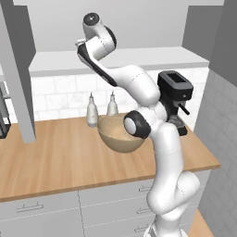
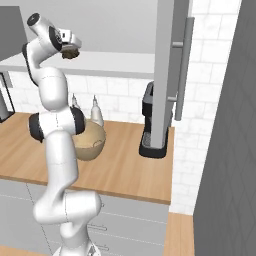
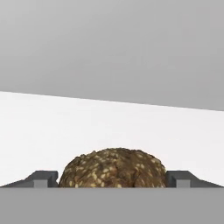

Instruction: Open the cabinet, pick up the bread from the cabinet and place it in the basket. Then move the basket to the dining counter.

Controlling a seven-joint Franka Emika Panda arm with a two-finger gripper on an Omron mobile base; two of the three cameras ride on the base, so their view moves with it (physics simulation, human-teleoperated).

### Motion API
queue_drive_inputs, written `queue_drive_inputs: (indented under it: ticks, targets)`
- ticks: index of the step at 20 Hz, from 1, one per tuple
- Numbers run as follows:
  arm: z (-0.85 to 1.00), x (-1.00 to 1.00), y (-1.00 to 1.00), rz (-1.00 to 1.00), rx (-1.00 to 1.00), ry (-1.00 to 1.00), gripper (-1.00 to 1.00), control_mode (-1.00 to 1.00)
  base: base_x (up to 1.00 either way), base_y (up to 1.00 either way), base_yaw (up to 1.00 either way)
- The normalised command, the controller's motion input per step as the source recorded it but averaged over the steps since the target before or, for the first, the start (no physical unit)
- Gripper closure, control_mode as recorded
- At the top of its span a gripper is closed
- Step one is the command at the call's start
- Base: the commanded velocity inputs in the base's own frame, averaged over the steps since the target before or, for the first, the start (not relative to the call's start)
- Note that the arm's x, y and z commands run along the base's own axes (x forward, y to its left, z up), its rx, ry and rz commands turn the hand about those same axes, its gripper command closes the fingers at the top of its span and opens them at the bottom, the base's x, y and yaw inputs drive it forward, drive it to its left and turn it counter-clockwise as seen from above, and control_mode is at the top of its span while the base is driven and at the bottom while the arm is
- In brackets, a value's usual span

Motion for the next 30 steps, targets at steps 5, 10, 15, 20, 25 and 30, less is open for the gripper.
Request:
queue_drive_inputs:
  ticks: [5,10,15,20,25,30]
  targets:
    - [-0.02,-0.06,0.07,0.03,0.0,-0.24,1.0,-1.0,0.0,0.0,0.0]
    - [0.02,-0.42,-0.03,0.0,0.05,-0.09,1.0,-1.0,0.0,0.0,0.0]
    - [0.0,-1.0,-0.1,0.01,0.04,-0.21,1.0,-1.0,0.0,0.0,0.0]
    - [-0.01,-1.0,-0.17,0.02,0.03,-0.18,1.0,-1.0,0.0,0.0,0.0]
    - [-0.02,-1.0,-0.25,0.05,0.04,-0.07,1.0,-1.0,0.0,0.0,0.0]
    - [0.07,-1.0,-0.3,0.08,0.16,0.03,1.0,-1.0,0.0,0.0,0.0]
